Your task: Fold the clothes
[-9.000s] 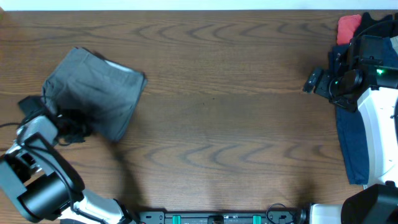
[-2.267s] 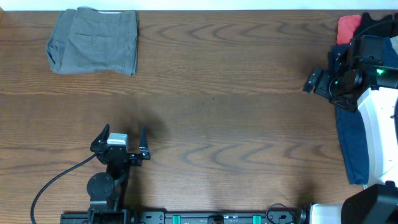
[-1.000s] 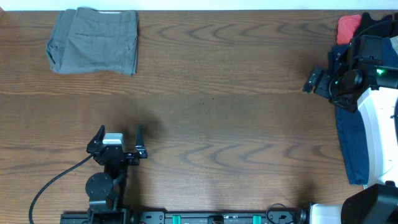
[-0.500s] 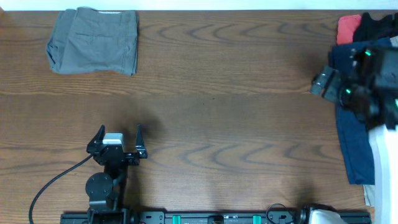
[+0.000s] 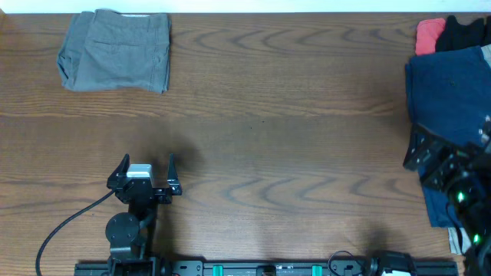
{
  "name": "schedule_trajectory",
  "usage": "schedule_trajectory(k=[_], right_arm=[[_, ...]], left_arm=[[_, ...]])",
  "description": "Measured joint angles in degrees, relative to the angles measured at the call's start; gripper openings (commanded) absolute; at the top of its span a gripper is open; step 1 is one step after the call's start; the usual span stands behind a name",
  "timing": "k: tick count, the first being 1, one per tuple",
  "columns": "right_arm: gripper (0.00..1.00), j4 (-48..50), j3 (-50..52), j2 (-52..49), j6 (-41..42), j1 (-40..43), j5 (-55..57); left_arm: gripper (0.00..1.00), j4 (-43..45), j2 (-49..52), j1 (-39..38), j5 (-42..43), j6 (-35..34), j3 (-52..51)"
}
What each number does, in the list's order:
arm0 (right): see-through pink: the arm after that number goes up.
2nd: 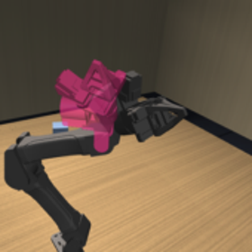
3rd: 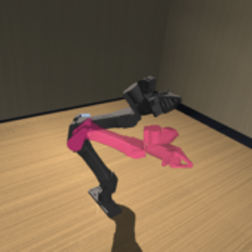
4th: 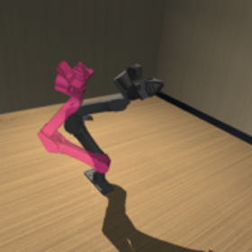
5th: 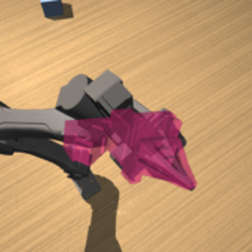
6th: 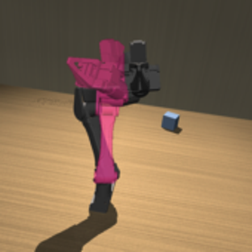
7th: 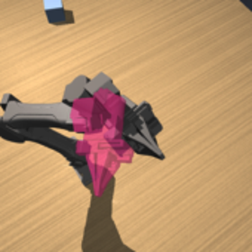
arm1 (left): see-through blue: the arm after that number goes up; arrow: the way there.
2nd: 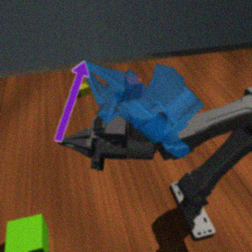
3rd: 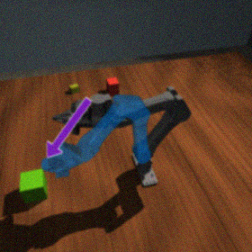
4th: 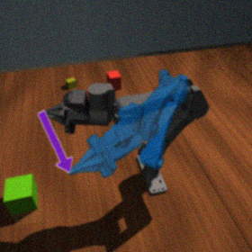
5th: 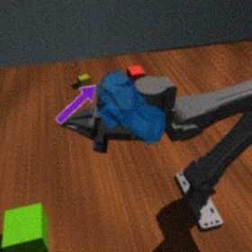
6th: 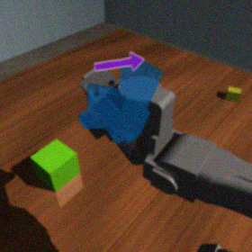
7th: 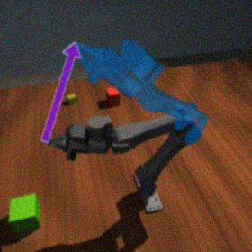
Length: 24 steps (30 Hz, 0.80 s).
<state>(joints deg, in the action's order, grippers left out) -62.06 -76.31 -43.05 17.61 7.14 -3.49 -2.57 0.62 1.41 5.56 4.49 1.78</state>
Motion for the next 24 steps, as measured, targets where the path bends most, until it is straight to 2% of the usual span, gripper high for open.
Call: schedule_trajectory(k=[4, 12, 24], right_arm=[[0.99, 5.29, 7.78, 6.23, -0.81, -0.9, -1.33], [0.99, 5.84, 24.24, 17.53, -0.83, -4.59, -2.32], [0.99, 26.69, 44.37, 33.29, -4.31, -7.41, -2.99]], left_arm=[[0.98, 0.0, 0.0, 0.0, 0.0, -0.02, 0.0], [0.98, 0.0, 0.0, 0.0, 0.0, -0.02, 0.0], [0.98, 0.02, 0.0, 0.0, -0.02, -0.02, 0.0]])
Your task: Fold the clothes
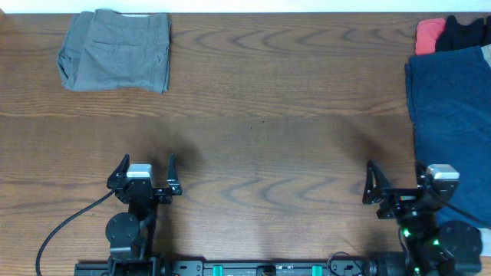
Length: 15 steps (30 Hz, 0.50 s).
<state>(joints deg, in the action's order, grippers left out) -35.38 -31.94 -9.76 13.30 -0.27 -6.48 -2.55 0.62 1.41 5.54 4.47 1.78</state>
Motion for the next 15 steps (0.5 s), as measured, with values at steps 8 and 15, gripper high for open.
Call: schedule_trajectory(k=[8, 15], right_arm=[[0.99, 16.72, 14.49, 5.38, -0.59, -0.07, -2.97], [0.99, 26.64, 23.28, 8.68, -0.59, -0.07, -4.07]], left_arm=[[0.98, -0.02, 0.0, 0.0, 0.02, 0.0, 0.0], [0.98, 0.0, 0.0, 0.0, 0.0, 0.0, 0.0]])
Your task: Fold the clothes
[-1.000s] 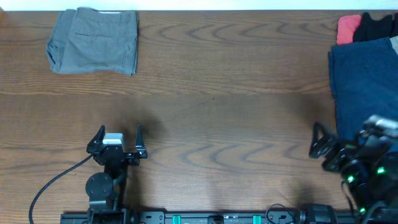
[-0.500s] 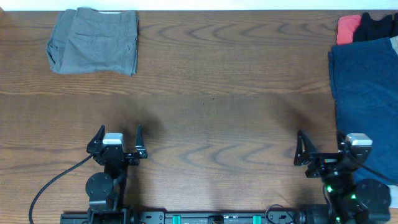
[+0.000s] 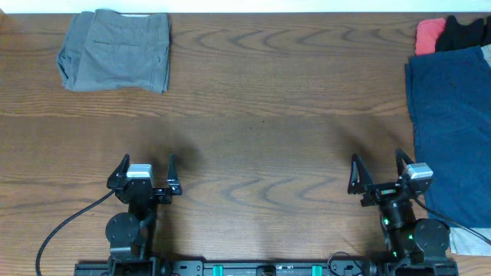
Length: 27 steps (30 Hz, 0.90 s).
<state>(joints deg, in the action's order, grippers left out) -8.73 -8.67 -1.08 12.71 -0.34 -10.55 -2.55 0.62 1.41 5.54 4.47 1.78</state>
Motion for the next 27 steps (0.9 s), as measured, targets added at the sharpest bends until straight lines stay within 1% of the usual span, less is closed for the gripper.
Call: schedule_trajectory(k=[10, 16, 24, 27], right_arm=[[0.99, 13.51, 7.26, 0.42, 0.0, 0.0, 0.68], [0.99, 13.4, 8.15, 0.42, 0.0, 0.0, 3.96], [0.99, 5.2, 8.26, 0.42, -0.07, 0.11, 6.49], [0.99, 4.96, 8.26, 0.42, -0.15, 0.17, 6.62]], left_arm=[[0.98, -0.02, 0.0, 0.0, 0.02, 0.0, 0.0], [0.98, 0.0, 0.0, 0.0, 0.02, 0.0, 0.0], [0.98, -0.02, 0.0, 0.0, 0.02, 0.0, 0.0], [0.98, 0.0, 0.0, 0.0, 0.0, 0.0, 0.0]])
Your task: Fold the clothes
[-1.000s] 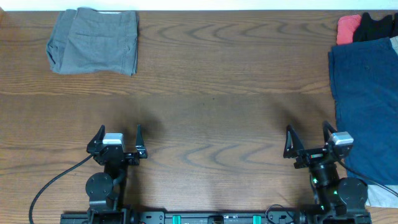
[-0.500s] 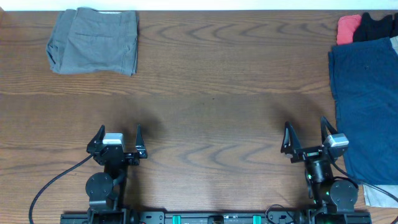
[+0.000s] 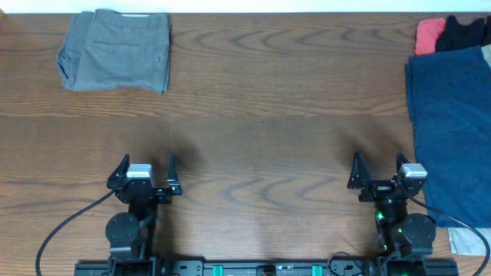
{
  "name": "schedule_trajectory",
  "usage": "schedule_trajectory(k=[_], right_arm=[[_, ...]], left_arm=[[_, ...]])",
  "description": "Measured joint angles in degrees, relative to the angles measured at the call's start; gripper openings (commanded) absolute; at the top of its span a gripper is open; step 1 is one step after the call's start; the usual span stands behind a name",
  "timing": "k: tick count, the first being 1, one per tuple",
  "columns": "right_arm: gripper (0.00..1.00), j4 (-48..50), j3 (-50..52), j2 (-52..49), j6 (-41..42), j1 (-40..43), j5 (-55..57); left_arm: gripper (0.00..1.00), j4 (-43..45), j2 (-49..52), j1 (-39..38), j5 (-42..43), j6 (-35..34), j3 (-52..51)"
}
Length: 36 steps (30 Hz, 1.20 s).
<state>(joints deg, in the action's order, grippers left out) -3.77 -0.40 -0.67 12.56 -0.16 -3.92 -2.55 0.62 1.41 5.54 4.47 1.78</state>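
A folded grey garment (image 3: 115, 50) lies at the table's far left corner. A dark blue garment (image 3: 453, 115) is spread flat along the right edge, with a red cloth (image 3: 430, 34) and a black cloth (image 3: 466, 32) behind it. My left gripper (image 3: 147, 163) stands open near the front left, holding nothing. My right gripper (image 3: 379, 162) stands open near the front right, just left of the blue garment and apart from it.
The wooden table (image 3: 261, 115) fills the view. A black cable (image 3: 65, 226) loops from the left arm base toward the front edge. A pale cloth edge (image 3: 464, 244) shows under the blue garment at the front right corner.
My right arm has shifted very slightly to the right and settled at its base; its gripper stays open. The left arm and the clothes have not moved.
At first my right arm reached over the blue garment at the right edge. Then it was pulled back to the front right, off the garment, with the gripper open. It then stood further left, and now rests there. The left arm stayed still throughout.
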Motion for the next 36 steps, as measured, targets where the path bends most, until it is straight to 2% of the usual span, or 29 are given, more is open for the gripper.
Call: schedule_trajectory(k=[9, 15, 19, 36], right_arm=[[0.99, -0.04, 0.0, 0.0, -1.73, 0.26, 0.98], [0.99, -0.09, 0.0, 0.0, -12.07, 0.26, 0.98], [0.99, -0.11, 0.0, 0.0, -15.26, 0.26, 0.98], [0.99, -0.13, 0.0, 0.0, -14.03, 0.26, 1.31]], left_arm=[[0.98, -0.02, 0.0, 0.0, 0.0, 0.0, 0.0], [0.98, -0.02, 0.0, 0.0, 0.0, 0.0, 0.0], [0.98, 0.0, 0.0, 0.0, 0.0, 0.0, 0.0], [0.98, -0.02, 0.0, 0.0, 0.0, 0.0, 0.0]])
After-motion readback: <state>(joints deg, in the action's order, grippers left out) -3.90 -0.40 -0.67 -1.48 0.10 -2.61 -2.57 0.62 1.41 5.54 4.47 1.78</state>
